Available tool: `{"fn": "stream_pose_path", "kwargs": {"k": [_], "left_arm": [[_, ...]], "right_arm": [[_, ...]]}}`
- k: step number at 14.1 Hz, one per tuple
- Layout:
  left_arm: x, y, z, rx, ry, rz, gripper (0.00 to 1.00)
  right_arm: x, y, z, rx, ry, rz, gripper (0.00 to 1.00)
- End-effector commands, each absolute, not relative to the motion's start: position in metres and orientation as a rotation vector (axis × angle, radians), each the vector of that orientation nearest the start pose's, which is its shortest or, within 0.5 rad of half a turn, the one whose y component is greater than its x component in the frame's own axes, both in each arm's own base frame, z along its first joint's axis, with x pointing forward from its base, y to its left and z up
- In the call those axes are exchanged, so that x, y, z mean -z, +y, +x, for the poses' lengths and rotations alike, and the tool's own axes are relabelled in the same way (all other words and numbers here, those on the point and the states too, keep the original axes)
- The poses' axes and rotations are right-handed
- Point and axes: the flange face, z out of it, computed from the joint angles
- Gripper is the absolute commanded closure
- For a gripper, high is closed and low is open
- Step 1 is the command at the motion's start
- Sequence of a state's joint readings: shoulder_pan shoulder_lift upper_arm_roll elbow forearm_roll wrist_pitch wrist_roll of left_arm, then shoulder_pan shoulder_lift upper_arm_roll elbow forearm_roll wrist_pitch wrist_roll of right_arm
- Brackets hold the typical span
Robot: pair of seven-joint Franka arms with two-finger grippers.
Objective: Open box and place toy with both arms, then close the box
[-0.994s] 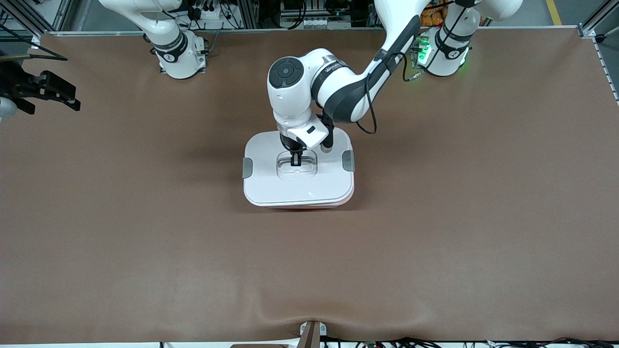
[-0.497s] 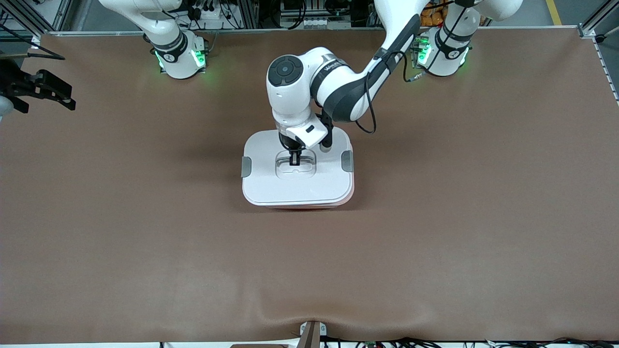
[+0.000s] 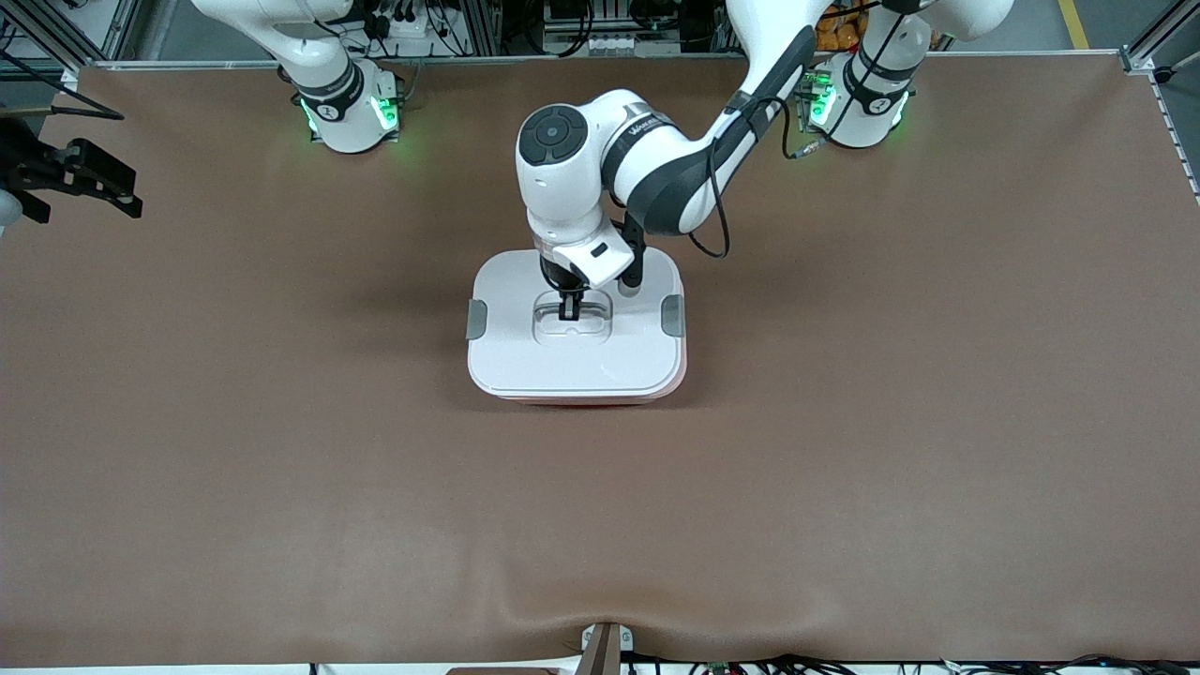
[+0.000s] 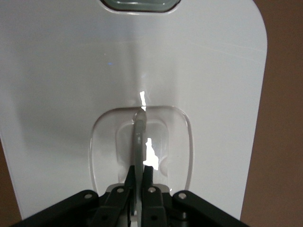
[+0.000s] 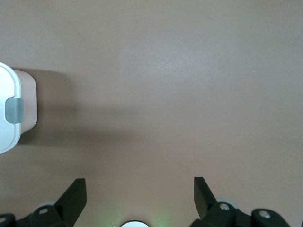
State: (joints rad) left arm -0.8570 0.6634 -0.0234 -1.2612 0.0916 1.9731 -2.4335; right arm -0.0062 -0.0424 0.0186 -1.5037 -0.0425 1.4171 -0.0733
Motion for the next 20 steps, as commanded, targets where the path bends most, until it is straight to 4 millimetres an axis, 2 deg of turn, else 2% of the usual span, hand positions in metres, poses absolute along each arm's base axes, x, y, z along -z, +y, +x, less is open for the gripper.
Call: {"fn": "stream_pose_path", "kwargs": {"k": [1, 10, 14, 15, 17, 20], "left_arm": [[-0.377, -0.562, 0.477, 0.111, -2.183, -2.307, 1.0], [-0.377, -0.551, 0.482, 0.112, -2.18, -2.256, 1.0], [-0.377, -0.55, 0.484, 0.059, -2.201, -2.234, 1.0], [-0.373, -0.54, 0.494, 0.043, -2.223, -2.2, 1.0], [-0.365, -0.538, 0.497, 0.01, -2.236, -2.173, 1.0], [-0.377, -0.538, 0.497, -0.021, -2.251, -2.179, 1.0]], "right_arm": [[-0.667, -0.004, 0.519, -0.057, -0.137, -3.185, 0.0], [-0.668, -0.003, 0.519, -0.057, -0.132, -3.184, 0.0], [-0.668, -0.004, 0.519, -0.057, -0.13, -3.184, 0.0], [-0.668, -0.004, 0.518, -0.059, -0.13, -3.184, 0.0], [-0.667, -0.004, 0.518, -0.062, -0.13, -3.184, 0.0], [-0.667, -0.004, 0.518, -0.062, -0.13, -3.184, 0.0]]}}
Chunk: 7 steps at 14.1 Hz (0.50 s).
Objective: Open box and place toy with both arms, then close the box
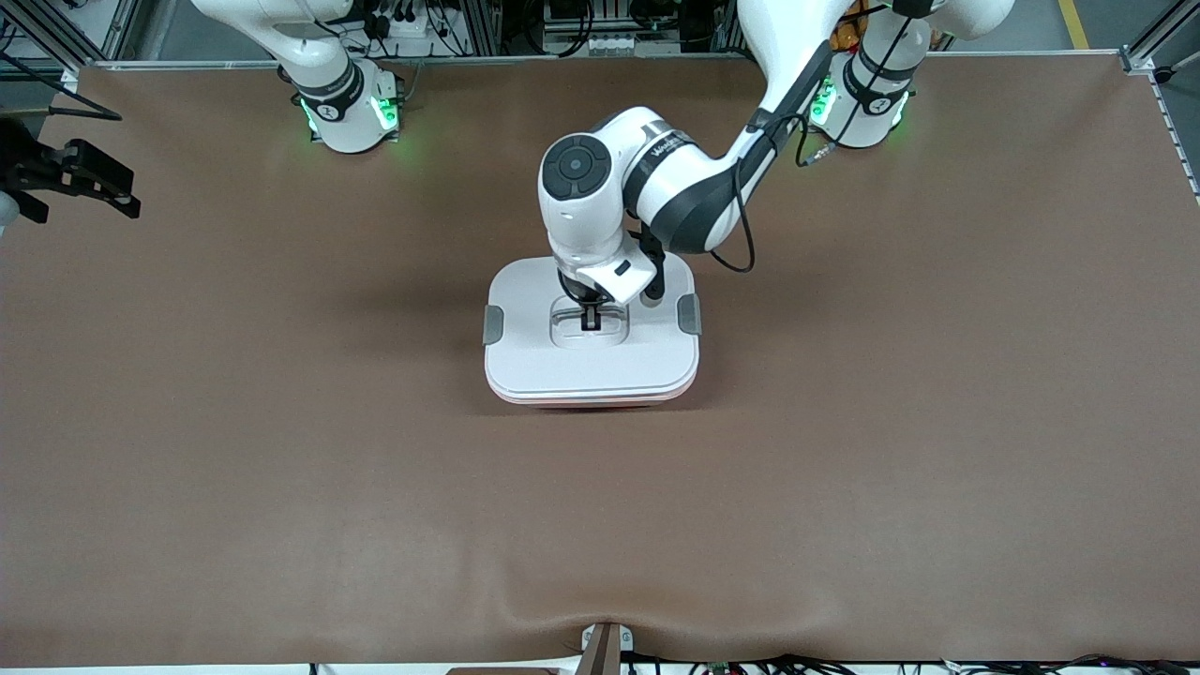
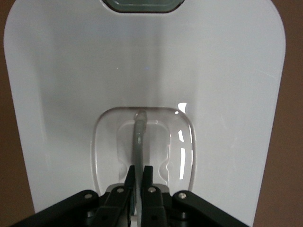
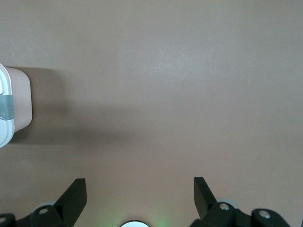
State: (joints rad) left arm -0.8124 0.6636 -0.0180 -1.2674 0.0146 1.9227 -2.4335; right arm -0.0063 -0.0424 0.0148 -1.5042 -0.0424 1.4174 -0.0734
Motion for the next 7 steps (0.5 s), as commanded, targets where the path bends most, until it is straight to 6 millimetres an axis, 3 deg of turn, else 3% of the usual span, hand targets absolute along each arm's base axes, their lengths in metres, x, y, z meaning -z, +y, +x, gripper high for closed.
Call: {"fn": "stream_pose_path", "kwargs": {"k": [1, 4, 7], "left_arm": [[-0.38, -0.537, 0.497, 0.028, 2.263, 2.187, 1.0], [-0.384, -0.537, 0.497, 0.026, 2.256, 2.185, 1.0], [-0.368, -0.536, 0.501, 0.025, 2.277, 2.192, 1.0]], "right_arm": [[-0.667, -0.004, 0.518, -0.062, -0.13, -3.184, 0.0], [-0.667, -0.004, 0.518, -0.064, -0.13, -3.183, 0.0], [-0.667, -0.004, 0.518, -0.064, -0.13, -3.183, 0.0]]}}
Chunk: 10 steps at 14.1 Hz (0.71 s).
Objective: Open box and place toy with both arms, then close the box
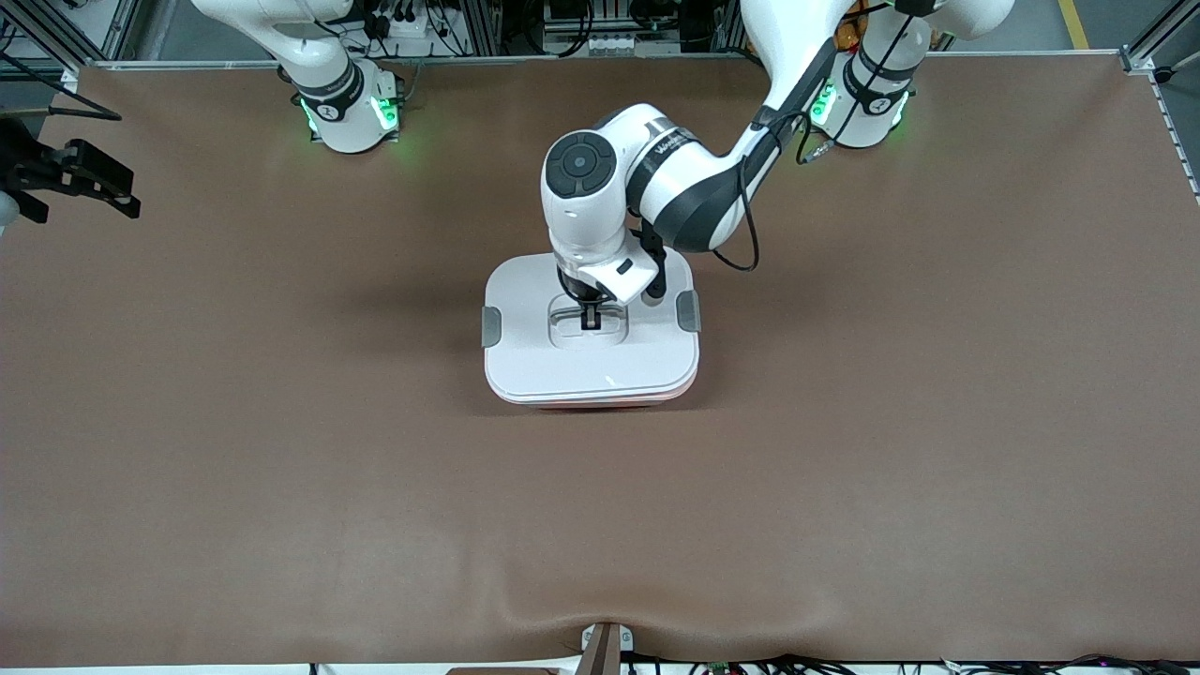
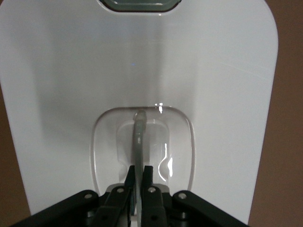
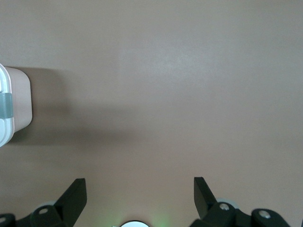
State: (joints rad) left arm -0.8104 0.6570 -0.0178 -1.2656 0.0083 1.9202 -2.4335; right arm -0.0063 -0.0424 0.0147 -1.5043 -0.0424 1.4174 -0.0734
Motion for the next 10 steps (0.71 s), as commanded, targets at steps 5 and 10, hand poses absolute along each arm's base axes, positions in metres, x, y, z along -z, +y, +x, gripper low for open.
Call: {"fn": "stream_pose_path", "kwargs": {"k": [5, 10], "left_arm": [[-0.3598, -0.5422, 0.4942, 0.012, 2.263, 2.215, 1.0], [-0.3577, -0.5382, 0.499, 0.021, 2.277, 2.203, 1.0]], "right_arm": [[-0.6673, -0.0043, 0.5181, -0.064, -0.13, -3.183, 0.0], [-0.6666, -0.0043, 0.5181, -0.067, -0.13, -3.183, 0.0]]}}
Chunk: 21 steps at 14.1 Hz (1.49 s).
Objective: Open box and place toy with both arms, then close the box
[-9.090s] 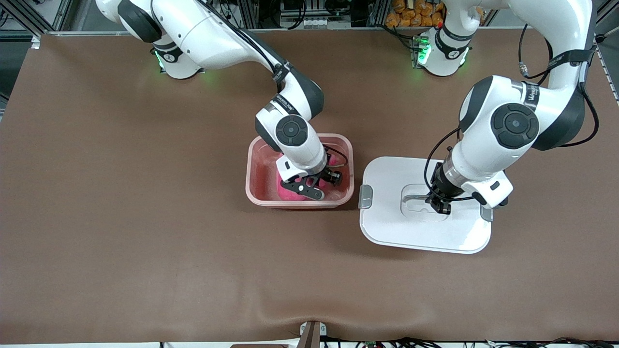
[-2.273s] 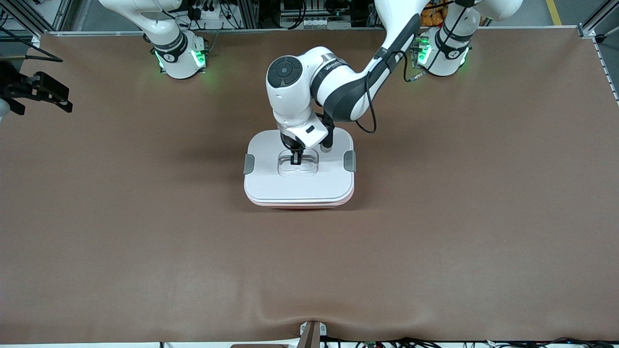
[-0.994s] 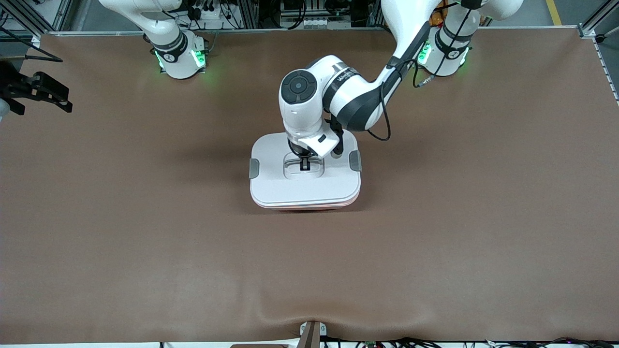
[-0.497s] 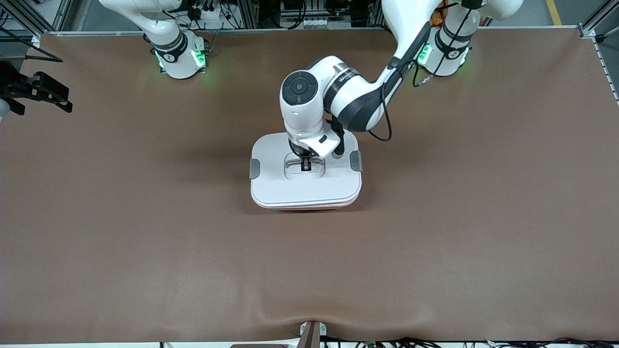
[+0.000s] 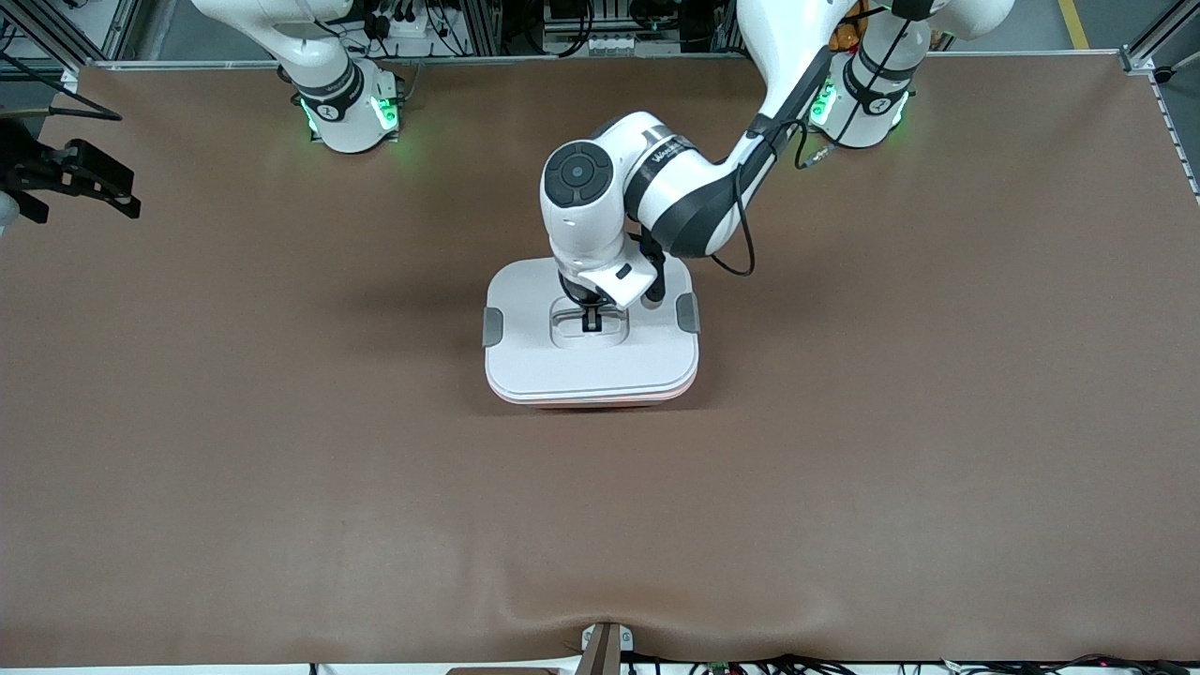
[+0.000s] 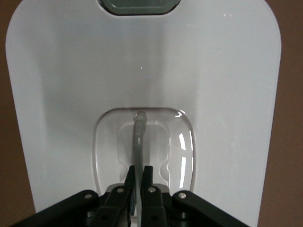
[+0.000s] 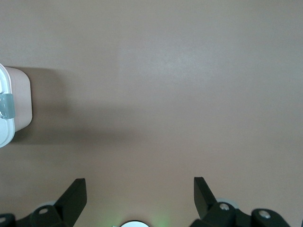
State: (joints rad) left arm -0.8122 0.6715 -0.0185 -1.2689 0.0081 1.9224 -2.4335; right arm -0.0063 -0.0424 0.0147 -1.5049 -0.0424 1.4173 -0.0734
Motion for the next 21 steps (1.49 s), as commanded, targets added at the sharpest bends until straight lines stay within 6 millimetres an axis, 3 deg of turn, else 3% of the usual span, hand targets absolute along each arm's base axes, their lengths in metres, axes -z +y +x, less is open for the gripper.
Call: {"fn": "stream_pose_path", "kwargs": {"k": [1, 11, 21], "left_arm": [[-0.359, -0.537, 0.501, 0.022, 2.276, 2.199, 1.0], [-0.358, -0.538, 0.505, 0.046, 2.223, 2.219, 1.0], [-0.344, -0.54, 0.505, 0.046, 2.219, 2.22, 1.0]], "right_arm": [[-0.667, -0.004, 0.518, -0.067, -0.13, -3.183, 0.0], [-0.667, -0.004, 0.518, -0.067, -0.13, -3.183, 0.0], [-0.667, -0.004, 0.518, -0.069, -0.13, -3.183, 0.0]]}}
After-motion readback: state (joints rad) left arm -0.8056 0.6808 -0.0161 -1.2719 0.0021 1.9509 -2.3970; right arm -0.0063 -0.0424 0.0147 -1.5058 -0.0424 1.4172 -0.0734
